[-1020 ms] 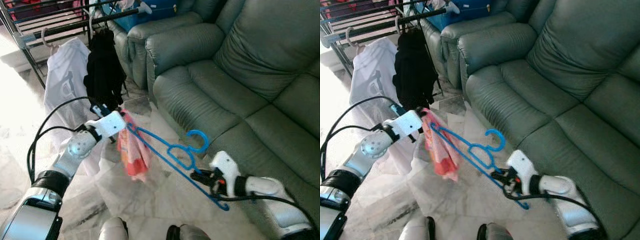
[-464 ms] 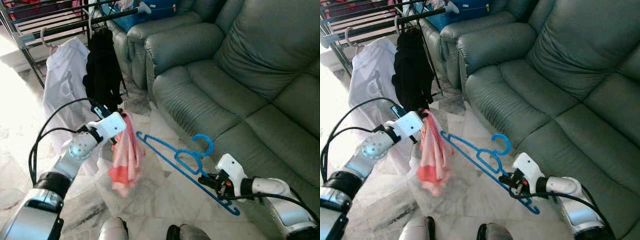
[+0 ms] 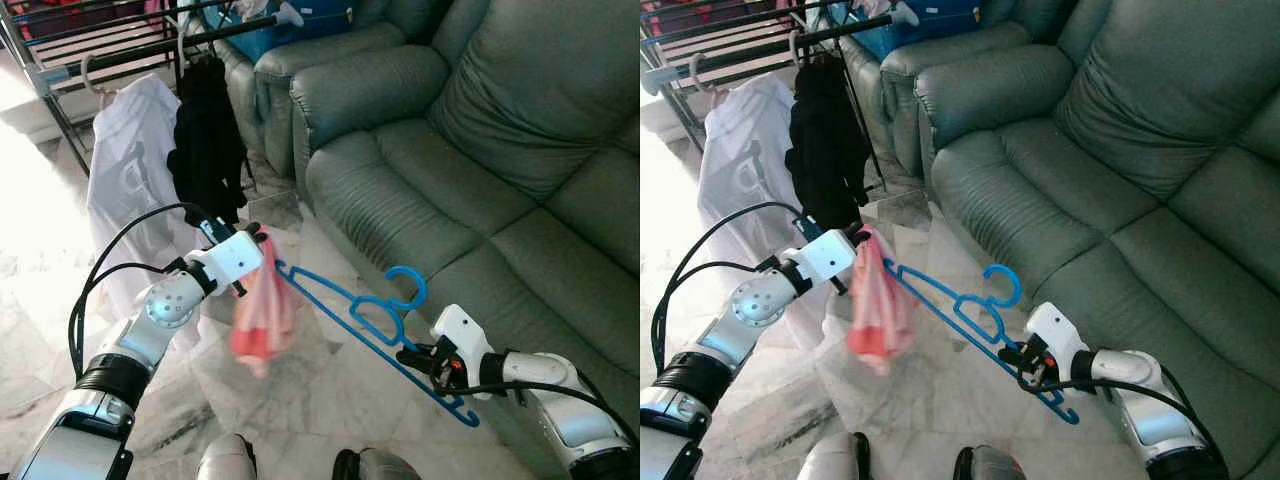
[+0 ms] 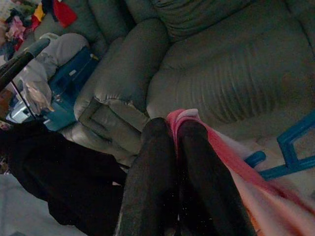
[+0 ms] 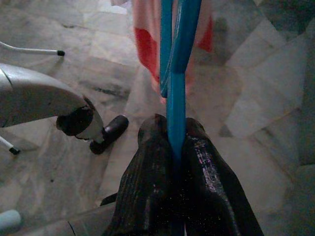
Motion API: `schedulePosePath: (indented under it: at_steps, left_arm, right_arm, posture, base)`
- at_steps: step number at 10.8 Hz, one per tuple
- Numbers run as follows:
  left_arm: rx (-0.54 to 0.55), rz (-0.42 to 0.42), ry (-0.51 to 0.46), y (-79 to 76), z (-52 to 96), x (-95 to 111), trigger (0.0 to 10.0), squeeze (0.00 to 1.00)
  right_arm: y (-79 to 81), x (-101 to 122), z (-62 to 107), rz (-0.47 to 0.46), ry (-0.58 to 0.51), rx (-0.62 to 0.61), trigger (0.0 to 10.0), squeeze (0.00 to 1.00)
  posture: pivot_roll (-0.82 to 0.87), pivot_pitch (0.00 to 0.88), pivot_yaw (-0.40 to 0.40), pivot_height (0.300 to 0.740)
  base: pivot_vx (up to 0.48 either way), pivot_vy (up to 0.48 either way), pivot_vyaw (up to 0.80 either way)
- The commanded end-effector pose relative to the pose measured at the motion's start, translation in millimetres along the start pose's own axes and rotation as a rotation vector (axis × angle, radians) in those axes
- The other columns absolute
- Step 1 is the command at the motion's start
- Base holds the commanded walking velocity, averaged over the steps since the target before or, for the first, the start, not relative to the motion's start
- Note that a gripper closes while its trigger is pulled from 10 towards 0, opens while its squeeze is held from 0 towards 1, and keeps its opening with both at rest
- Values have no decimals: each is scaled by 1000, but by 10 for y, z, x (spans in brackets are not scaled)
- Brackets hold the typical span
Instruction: Hang hanger
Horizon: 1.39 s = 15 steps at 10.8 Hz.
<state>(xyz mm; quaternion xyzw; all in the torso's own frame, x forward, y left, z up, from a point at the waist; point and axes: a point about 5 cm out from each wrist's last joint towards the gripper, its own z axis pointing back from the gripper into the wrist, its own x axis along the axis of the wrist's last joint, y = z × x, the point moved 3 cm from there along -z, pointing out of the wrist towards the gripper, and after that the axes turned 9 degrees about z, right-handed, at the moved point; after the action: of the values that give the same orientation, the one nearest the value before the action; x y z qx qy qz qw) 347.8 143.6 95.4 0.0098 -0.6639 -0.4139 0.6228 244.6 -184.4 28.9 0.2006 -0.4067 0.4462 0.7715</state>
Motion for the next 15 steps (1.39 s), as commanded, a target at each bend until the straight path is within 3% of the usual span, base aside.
schedulePosePath:
  at_steps: [1, 7, 10, 12, 14, 15]
  left_arm:
    - [-5, -17, -10, -20, -1, 25, 10000, 0]
    - [-15, -15, -37, -68, -24, 113, 10000, 0]
    - [-34, 11, -63, -136, -43, 211, 10000, 0]
    - [-46, 65, -76, -210, -63, 303, 10000, 0]
    - [-3, 69, -45, -206, -71, 266, 10000, 0]
    - [28, 73, -12, -156, -58, 207, 10000, 0]
  right_arm:
    - [40, 40, 8, 5, -17, 35, 10000, 0]
    - [79, 94, 46, 13, -31, 96, 10000, 0]
    - [90, 178, -32, 31, -58, 129, 10000, 0]
    - [-22, 243, -148, 48, -56, 77, 10000, 0]
    - [-132, 318, -249, 63, -55, 2, 10000, 0]
    - [-94, 354, -257, 68, -69, 24, 10000, 0]
  posture:
    - [-50, 117, -32, 740]
    - [-50, 125, -32, 740]
    - [-44, 129, -31, 740]
    - [-42, 133, -32, 740]
    - [-41, 133, -32, 740]
    - [-42, 134, -33, 740]
  base:
    - [0, 0, 0]
    - [0, 0, 0]
    - [0, 0, 0]
    - [0, 0, 0]
    - [0, 0, 0]
    - [0, 0, 0]
